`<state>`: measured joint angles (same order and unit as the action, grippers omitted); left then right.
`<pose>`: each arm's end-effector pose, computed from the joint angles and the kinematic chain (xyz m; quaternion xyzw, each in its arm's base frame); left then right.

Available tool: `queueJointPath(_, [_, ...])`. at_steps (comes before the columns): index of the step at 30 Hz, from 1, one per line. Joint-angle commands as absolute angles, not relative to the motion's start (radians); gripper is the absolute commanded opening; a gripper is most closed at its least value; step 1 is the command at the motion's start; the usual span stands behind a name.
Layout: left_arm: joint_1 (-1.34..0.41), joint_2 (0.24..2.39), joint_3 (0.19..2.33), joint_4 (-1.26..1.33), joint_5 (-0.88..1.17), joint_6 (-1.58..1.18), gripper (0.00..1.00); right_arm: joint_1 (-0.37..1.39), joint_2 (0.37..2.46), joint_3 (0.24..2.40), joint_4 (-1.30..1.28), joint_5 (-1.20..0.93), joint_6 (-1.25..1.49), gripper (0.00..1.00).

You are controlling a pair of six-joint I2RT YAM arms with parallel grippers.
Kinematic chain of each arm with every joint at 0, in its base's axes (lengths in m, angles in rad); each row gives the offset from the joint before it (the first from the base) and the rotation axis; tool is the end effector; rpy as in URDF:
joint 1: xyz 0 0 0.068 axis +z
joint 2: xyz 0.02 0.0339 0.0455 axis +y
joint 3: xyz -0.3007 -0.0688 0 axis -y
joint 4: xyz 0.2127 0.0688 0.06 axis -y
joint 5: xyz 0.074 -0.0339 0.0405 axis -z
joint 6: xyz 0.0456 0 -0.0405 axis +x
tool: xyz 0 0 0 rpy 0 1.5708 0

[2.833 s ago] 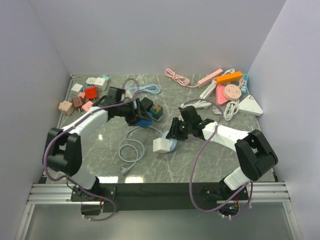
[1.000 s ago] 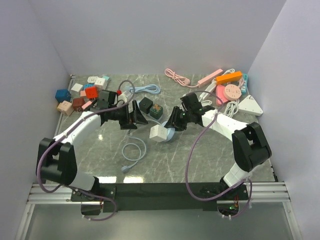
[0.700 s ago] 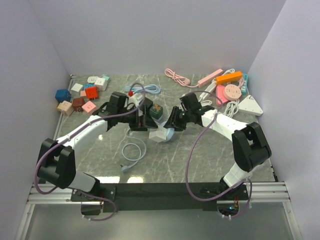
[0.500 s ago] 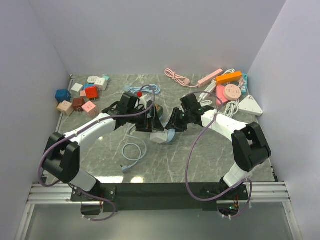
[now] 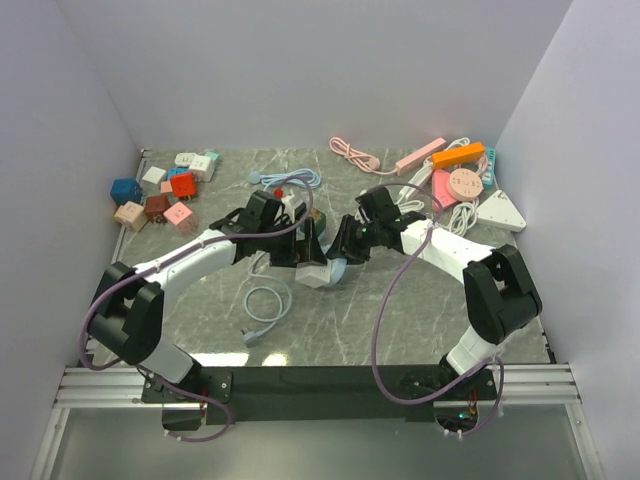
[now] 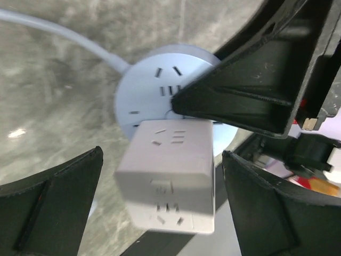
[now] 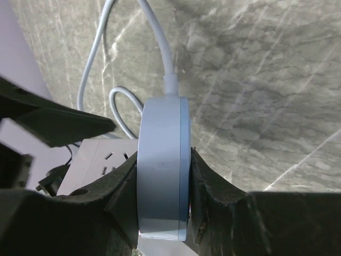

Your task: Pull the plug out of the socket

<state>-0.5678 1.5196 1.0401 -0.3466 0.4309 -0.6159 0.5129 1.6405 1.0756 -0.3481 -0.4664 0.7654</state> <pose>0.2420 -0.1770 0.2840 0.0559 0.9115 -0.3635 0.1838 0.2713 0.1763 0.2595 0.0419 0.9229 0.3630 0.1218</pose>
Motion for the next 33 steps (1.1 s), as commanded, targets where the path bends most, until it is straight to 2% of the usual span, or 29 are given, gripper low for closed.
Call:
queueJointPath(1, [-0.584,1.546,1.006,-0.215,0.538,-0.676,0.99,0.520,1.608,1.128,-0.262,-0.546,0.788,0.00])
queueJointPath(3, [-0.600,1.555,1.012,-0.201,0.549,-0.698,0.99,0.519,1.609,1.124,-0.253,-0.552,0.805,0.00])
queueJointPath(5, [-0.607,1.555,1.020,-0.184,0.564,-0.710,0.93,0.520,1.611,1.126,-0.249,-0.546,0.816,0.00])
queueJointPath(6, [-0.607,1.554,1.022,-0.184,0.571,-0.710,0.81,0.519,1.612,1.129,-0.249,-0.543,0.819,0.00])
queueJointPath(7, [-0.607,1.554,1.032,-0.190,0.577,-0.707,0.74,0.520,1.614,1.131,-0.250,-0.534,0.819,0.00])
queueJointPath(8, [-0.607,1.557,1.040,-0.211,0.583,-0.695,0.60,0.519,1.615,1.137,-0.252,-0.532,0.819,0.00])
queueJointPath(9, [-0.606,1.562,1.049,-0.227,0.581,-0.692,0.25,0.518,1.618,1.143,-0.267,-0.526,0.810,0.00])
queueJointPath(10, [-0.604,1.563,1.067,-0.242,0.575,-0.686,0.02,0.518,1.620,1.147,-0.279,-0.508,0.801,0.00])
queueJointPath(14, [-0.571,1.540,1.098,-0.319,0.552,-0.643,0.00,0.517,1.626,1.152,-0.348,-0.433,0.730,0.00])
queueJointPath(22, [-0.286,1.489,1.178,-0.463,0.722,-0.513,0.00,0.515,1.652,1.100,-0.534,-0.138,0.534,0.00])
queueJointPath(28, [-0.158,1.542,1.314,-0.576,0.789,-0.417,0.00,0.494,1.606,1.029,-0.466,-0.239,0.546,0.00])
queueJointPath(31, [-0.054,1.578,1.382,-0.604,0.717,-0.394,0.00,0.492,1.586,1.023,-0.462,-0.273,0.555,0.00])
queueJointPath(33, [0.079,1.617,1.405,-0.554,0.588,-0.434,0.00,0.491,1.566,1.012,-0.466,-0.288,0.558,0.00])
